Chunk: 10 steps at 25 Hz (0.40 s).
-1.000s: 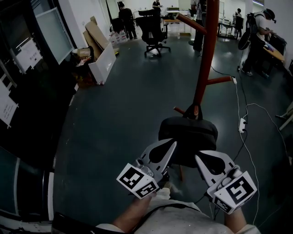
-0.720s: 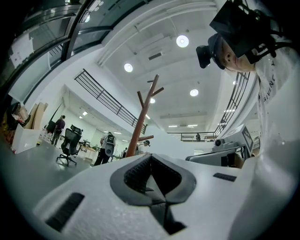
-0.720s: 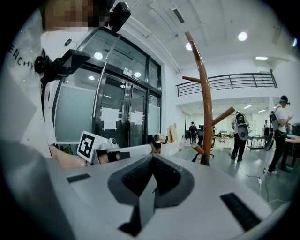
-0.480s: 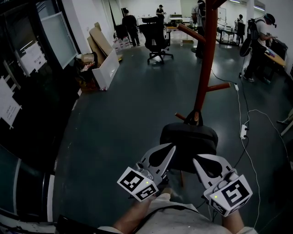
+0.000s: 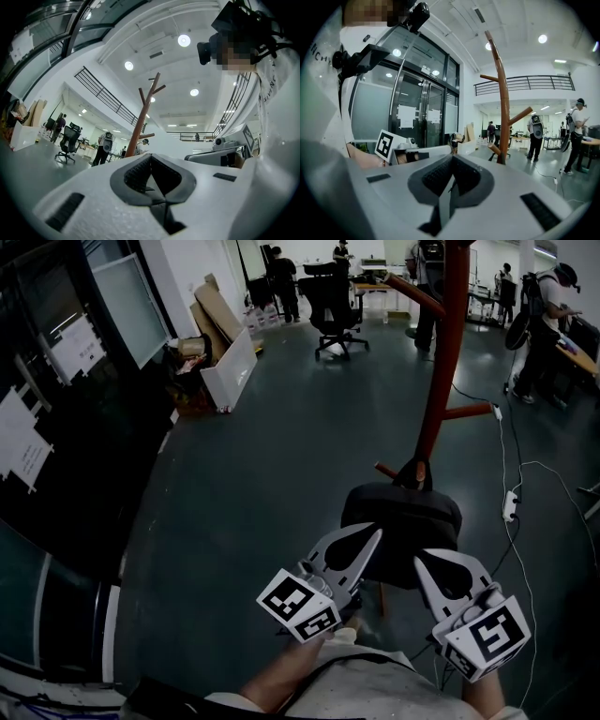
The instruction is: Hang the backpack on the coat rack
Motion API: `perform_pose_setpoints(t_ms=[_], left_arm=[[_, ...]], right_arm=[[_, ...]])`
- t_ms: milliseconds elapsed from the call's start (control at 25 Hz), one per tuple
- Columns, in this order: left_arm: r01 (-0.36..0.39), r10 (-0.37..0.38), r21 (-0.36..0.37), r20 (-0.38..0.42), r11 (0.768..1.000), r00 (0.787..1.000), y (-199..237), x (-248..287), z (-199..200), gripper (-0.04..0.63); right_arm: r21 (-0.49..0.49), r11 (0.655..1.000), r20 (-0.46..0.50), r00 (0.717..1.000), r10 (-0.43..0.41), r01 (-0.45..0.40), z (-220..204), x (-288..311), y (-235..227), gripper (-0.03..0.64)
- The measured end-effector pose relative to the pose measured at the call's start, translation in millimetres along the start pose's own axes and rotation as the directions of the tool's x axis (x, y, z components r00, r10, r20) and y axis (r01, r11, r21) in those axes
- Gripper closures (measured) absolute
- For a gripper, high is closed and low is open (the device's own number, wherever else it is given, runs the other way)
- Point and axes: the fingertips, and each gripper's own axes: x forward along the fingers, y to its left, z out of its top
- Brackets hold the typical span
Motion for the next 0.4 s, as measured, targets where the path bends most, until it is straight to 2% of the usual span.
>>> perform_pose_setpoints(t_ms=[400], left_arm=[[-0.020, 0.020, -0.011, -0.002, 1.000, 1.000, 11, 1, -1, 0.584]], right_arm=[[-0.002, 1.000, -0.008, 1.000, 0.006, -0.006, -2, 8, -5, 0.601]])
